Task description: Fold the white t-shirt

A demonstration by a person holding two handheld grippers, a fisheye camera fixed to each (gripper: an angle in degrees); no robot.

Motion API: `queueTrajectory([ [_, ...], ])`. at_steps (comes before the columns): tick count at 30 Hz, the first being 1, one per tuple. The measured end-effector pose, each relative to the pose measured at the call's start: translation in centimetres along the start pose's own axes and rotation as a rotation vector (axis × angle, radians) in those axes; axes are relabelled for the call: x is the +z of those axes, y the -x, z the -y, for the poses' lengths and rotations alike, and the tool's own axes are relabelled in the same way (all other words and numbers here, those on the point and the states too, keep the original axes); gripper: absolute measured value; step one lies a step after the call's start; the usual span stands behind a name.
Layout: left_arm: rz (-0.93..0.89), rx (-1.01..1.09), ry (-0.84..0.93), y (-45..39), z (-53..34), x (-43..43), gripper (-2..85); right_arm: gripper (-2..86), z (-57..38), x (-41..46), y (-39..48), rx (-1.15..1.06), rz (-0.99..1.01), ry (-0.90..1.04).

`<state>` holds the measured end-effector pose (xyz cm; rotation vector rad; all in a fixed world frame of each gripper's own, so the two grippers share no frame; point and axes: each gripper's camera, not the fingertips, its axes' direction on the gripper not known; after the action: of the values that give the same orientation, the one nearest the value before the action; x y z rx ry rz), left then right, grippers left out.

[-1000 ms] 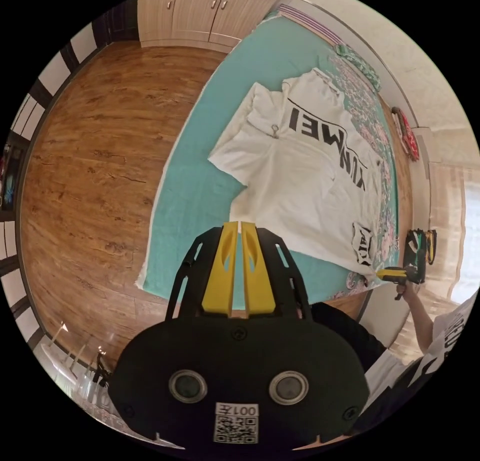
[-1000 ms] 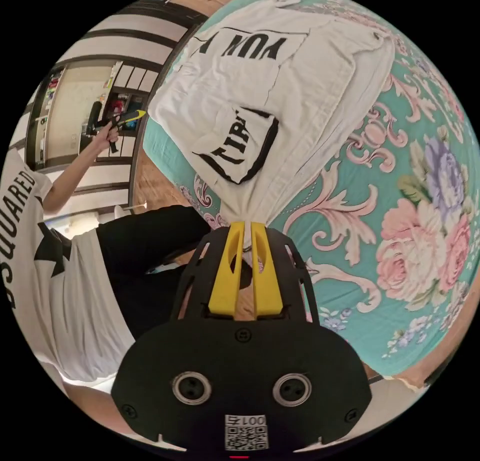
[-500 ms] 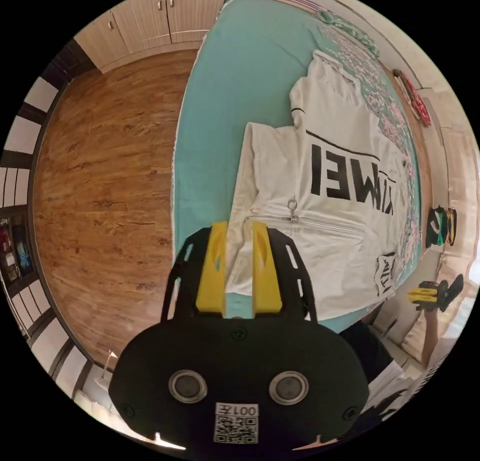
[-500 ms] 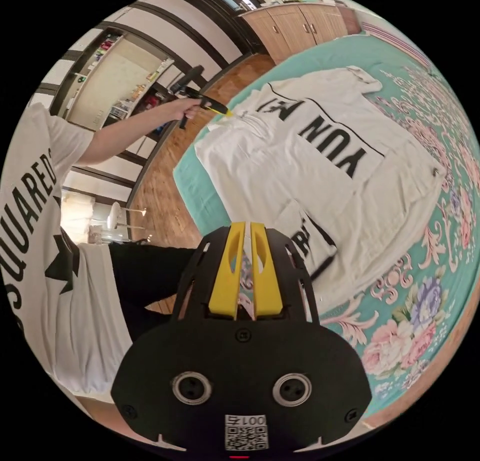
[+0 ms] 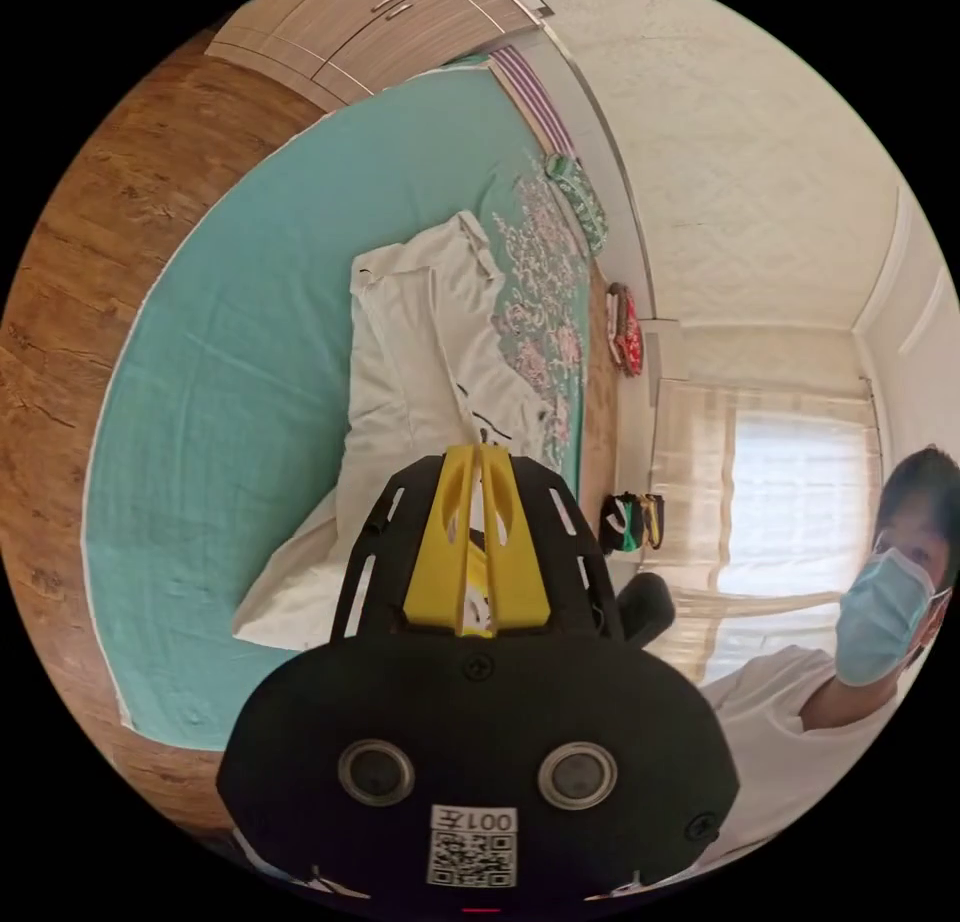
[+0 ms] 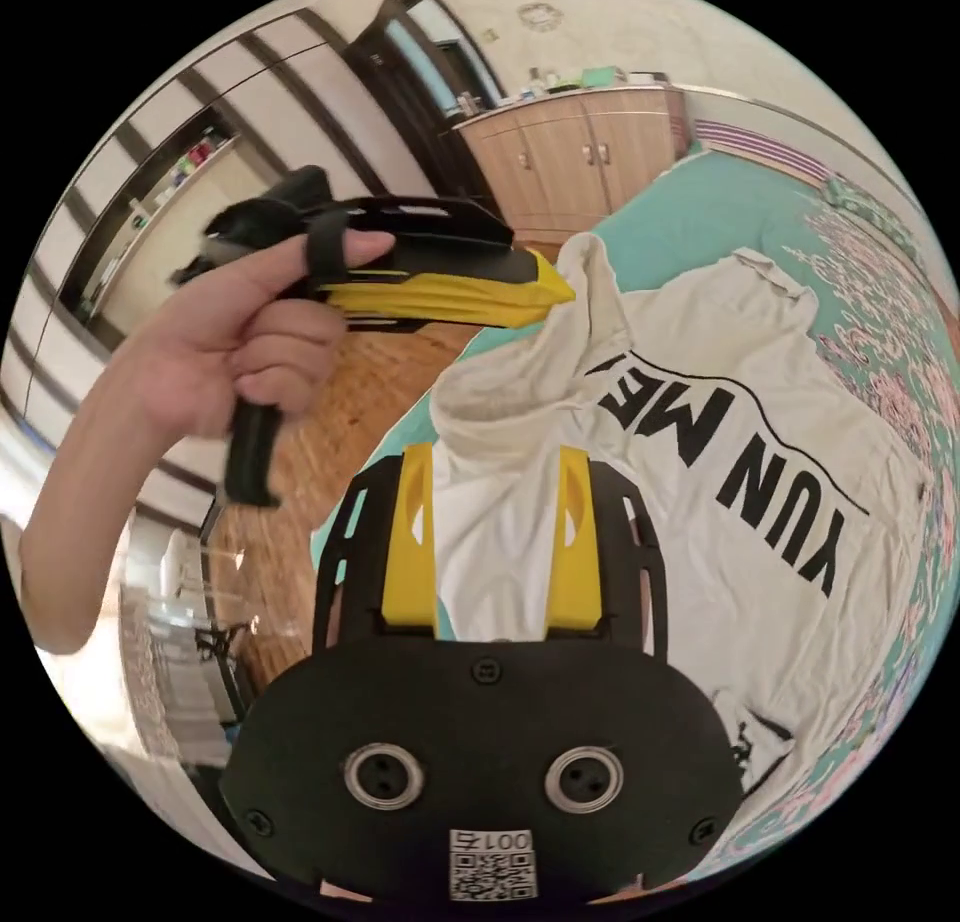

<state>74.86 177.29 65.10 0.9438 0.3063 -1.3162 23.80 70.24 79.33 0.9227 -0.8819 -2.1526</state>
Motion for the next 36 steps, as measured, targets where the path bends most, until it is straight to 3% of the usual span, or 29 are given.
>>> queueTrajectory([
  [4,-0.045,0.028,0.004,-3.9,0.2,2.1,-0.8,7.4,-1.1,-0.7,-2.6,0.312,-0.028,-0.141],
  [7,-0.059,0.083,-0.018,-6.4,0.4,2.7,-0.5,5.3,-3.6,-3.2,-5.3,0.369,0.033,-0.221],
  [11,0.037,0.318,-0.039,-10.7,0.3,2.7,2.6,3.5,-7.1,-8.5,-9.3,0.155,0.282,-0.231],
  [14,0.233,0.61,0.048,-14.6,0.4,4.5,6.8,2.1,-8.9,-12.9,-12.2,-0.045,0.382,-0.15],
  [16,0.408,0.81,0.232,-17.3,0.5,9.1,10.1,1.5,-9.7,-15.3,-14.1,-0.138,0.452,-0.081],
  [21,0.456,1.168,0.544,-24.2,0.8,20.8,11.9,0.9,-12.2,-18.6,-17.2,-0.266,0.516,0.12],
  [24,0.349,1.376,0.631,-30.4,1.6,26.5,11.7,0.8,-14.8,-19.3,-17.9,-0.276,0.549,0.197],
  [26,0.213,1.482,0.778,-33.9,1.7,30.2,11.6,0.8,-16.9,-20.2,-17.8,-0.308,0.554,0.245],
  [27,0.103,1.512,0.977,-35.7,1.6,33.4,11.3,0.8,-17.3,-20.4,-17.7,-0.317,0.549,0.255],
  [31,-0.18,1.302,1.549,-38.7,0.4,44.5,10.0,0.5,-19.9,-22.6,-17.9,-0.357,0.498,0.304],
  [36,-0.22,1.141,1.794,-39.9,-1.9,52.5,9.8,-0.1,-22.7,-27.3,-18.4,-0.346,0.366,0.229],
])
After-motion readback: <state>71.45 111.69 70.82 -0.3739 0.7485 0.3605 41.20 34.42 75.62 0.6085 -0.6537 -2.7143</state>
